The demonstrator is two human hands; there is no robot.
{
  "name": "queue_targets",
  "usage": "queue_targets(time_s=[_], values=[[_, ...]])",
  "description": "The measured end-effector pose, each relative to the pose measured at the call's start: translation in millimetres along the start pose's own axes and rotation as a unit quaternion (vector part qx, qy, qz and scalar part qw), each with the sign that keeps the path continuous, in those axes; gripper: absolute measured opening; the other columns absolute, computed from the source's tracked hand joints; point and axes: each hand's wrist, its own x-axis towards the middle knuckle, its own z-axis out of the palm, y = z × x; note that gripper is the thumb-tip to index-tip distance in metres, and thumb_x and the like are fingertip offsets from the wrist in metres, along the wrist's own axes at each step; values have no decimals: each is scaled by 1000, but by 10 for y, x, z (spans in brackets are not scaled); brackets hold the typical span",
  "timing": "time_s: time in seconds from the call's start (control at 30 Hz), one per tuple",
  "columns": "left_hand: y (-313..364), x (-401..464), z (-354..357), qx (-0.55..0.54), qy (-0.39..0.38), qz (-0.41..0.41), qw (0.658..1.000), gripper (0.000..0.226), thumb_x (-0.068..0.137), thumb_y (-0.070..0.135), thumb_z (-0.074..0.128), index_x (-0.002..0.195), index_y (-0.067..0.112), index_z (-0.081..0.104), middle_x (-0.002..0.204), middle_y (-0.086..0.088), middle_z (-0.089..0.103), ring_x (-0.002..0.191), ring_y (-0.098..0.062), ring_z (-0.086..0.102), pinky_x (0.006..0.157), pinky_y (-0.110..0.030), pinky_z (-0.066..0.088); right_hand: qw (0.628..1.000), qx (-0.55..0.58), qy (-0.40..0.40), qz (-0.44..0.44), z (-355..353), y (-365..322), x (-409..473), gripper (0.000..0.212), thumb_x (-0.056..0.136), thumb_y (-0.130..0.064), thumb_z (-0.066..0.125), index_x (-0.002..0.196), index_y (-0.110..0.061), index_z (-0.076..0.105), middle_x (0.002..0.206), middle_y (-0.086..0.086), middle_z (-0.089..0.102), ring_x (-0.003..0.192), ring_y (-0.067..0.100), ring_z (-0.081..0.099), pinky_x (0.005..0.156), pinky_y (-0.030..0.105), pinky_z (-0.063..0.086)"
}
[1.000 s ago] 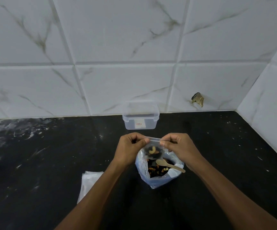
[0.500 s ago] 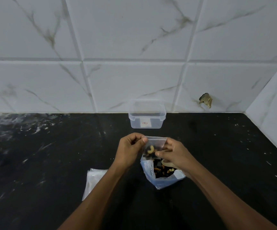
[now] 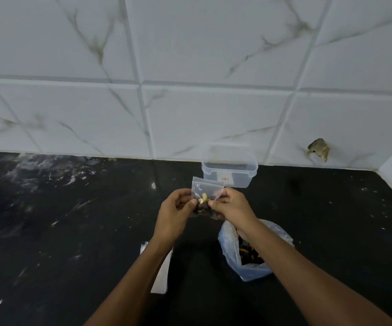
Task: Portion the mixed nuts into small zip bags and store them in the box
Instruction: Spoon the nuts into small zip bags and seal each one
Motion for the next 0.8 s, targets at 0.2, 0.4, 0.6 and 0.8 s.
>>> queue_targets(time_s=[0.2,0.4,0.6,0.8], values=[[-218,222,-214,53,24,-33,998,27,97,9,58,121,21,60,106,7,72,96,-6,70,83,-25,59,999,-10,17,35,352,97,373,16,86,-11,68,101,-14,62,100,6,68,93,20,68,79,41,61],[-394,372,-311,129,23,-77,988,31,97,2,49,116,25,61,97,11,70,87,0,67,66,-10,52,993,-66,18,98,627,300,666,17,87,-15,67,103,-17,63,99,4,67,91,18,68,79,37,60],[-490,477,-340,170,25,-110,979,40,97,2,48,81,38,54,84,10,66,85,-11,67,64,-13,49,983,-129,25,131,814,403,836,7,88,-18,67,94,-15,65,93,7,69,85,20,70,79,38,60],[-566,520,-375,207,-1,-142,968,27,96,4,47,84,23,63,93,-9,72,76,-19,68,67,-31,56,976,-155,23,152,873,471,887,10,90,-17,65,97,-11,67,94,8,70,83,20,69,76,32,59]])
